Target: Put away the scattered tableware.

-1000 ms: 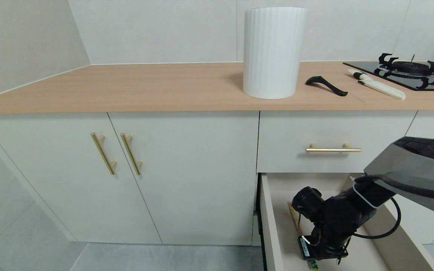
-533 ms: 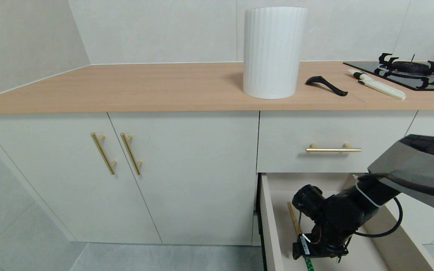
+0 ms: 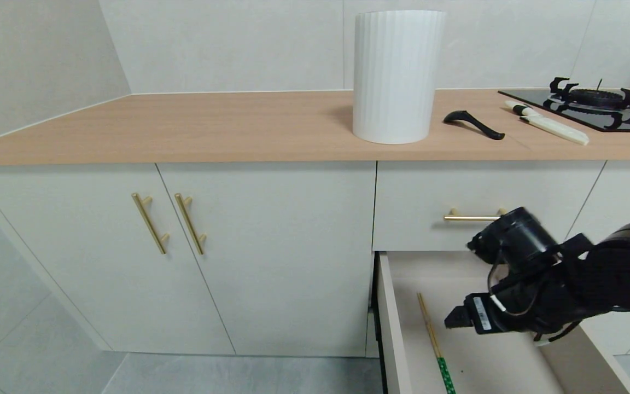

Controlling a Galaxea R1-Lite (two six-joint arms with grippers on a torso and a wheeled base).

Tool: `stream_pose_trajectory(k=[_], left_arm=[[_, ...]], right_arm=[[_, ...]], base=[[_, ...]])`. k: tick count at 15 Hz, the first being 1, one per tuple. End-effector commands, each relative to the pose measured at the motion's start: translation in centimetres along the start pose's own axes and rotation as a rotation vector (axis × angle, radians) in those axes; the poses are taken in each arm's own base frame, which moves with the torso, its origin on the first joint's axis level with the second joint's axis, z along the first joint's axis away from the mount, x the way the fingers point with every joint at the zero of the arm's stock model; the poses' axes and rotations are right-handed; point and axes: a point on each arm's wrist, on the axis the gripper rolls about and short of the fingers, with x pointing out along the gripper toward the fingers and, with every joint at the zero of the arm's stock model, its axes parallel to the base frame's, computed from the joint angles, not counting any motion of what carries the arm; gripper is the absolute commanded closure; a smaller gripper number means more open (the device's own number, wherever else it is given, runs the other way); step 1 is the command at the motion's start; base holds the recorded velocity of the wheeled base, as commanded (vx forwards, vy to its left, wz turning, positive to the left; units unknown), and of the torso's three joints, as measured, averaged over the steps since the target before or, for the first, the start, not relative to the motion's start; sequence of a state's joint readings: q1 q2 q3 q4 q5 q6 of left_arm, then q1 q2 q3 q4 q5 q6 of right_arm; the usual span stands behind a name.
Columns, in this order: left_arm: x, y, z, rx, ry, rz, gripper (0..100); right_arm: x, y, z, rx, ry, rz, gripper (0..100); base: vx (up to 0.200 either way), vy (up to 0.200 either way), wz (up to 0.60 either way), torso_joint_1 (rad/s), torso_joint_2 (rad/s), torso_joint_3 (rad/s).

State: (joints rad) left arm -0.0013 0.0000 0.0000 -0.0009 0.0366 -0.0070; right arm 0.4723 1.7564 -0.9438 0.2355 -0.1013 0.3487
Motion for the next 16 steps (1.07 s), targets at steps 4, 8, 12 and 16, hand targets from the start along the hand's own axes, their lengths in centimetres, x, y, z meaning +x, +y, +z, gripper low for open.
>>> stream_pose_trajectory(k=[4, 8, 12, 16], left_arm=[[0.0, 0.0, 0.0, -0.001, -0.001, 0.0, 0], [0.0, 0.0, 0.0, -0.001, -0.001, 0.0, 0], [0.0, 0.0, 0.0, -0.001, -0.001, 0.001, 0], [0.0, 0.0, 0.0, -0.001, -0.001, 0.0, 0]], right_arm=[[-9.4, -2.2, -0.8, -0.028, -0.248, 0.054, 0], [-11.3, -2.6, -1.2, -0.038, -0.321, 0.029, 0], [-10.9, -2.5, -1.1, -0.043, -0.311, 0.024, 0], [-10.3, -2.5, -0.9, -0.042, -0.29, 0.016, 0]], base=[[0.0, 0.0, 0.0, 0.008, -0.14, -0.143], [0.0, 0.0, 0.0, 0.052, -0.41, -0.348], [0.0, 0.0, 0.0, 0.128, -0.47, -0.337], [0.0, 0.0, 0.0, 0.146, -0.46, -0.321]])
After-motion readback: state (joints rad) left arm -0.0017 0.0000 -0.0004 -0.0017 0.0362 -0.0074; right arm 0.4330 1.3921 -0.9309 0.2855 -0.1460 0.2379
